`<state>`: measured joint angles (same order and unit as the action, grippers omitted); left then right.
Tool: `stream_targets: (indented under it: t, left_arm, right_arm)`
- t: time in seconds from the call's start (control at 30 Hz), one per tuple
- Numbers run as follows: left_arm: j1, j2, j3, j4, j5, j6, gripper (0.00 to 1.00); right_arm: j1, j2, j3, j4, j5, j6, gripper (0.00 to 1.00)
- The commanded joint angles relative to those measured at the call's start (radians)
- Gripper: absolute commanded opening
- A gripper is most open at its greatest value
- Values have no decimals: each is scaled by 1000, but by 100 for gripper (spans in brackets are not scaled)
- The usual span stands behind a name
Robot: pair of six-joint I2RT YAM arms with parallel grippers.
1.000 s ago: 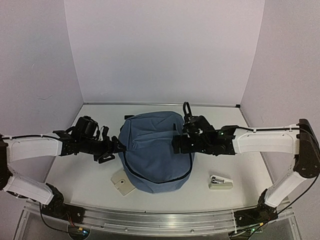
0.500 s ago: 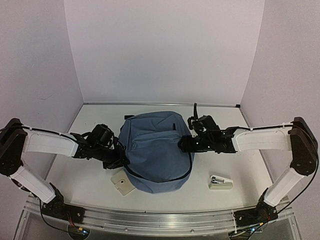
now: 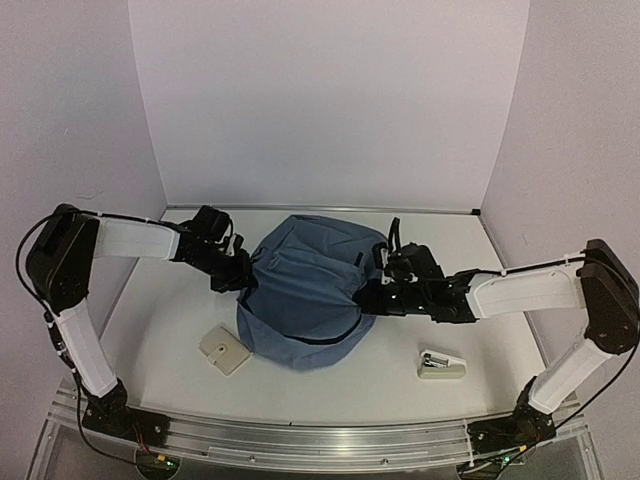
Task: Pack the student bag
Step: Adjust the student bag at the center of the board.
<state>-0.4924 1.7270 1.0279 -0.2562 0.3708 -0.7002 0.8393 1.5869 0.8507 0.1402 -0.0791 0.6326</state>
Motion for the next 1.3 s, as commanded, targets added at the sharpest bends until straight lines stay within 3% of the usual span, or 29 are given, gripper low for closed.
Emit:
stream_targets:
  t: [0.0, 0.17, 0.27, 0.33, 0.43, 0.47, 0.53, 0.7, 0.93, 1.1, 1.27]
  left_arm:
    - [65, 161, 302, -59, -55, 196, 0]
    - [97, 326, 546, -110, -29, 274, 0]
    - [101, 382, 665, -163, 2, 306, 7]
    - [101, 381, 717, -208, -23, 324, 19]
    - [103, 316, 733, -268, -109, 346, 52]
    - [103, 284, 723, -284, -139, 353, 57]
    - [103, 215, 685, -318, -191, 346, 68]
    - [103, 22, 473, -369, -226, 214, 80]
    - [68, -220, 52, -260, -83, -4, 83]
    - [-24, -331, -47, -269, -108, -75, 84]
    - [-83, -378, -114, -306, -186, -127, 84]
  right_arm:
    - [119, -49, -15, 34, 51, 75, 0]
    - [285, 21, 26, 129, 161, 178, 0]
    - [337, 64, 86, 137, 192, 187, 4]
    - [341, 56, 105, 133, 198, 177, 18]
    - [342, -7, 143, 76, 239, 117, 50]
    - [341, -24, 167, 27, 262, 85, 56]
    - [339, -50, 215, -106, 330, 35, 71]
    - [259, -100, 265, -288, 425, -46, 88]
    - [-6, -85, 266, -306, 306, -143, 93]
    - [-158, 9, 304, -302, 150, -200, 94]
    - [-201, 87, 326, -268, 51, -221, 91]
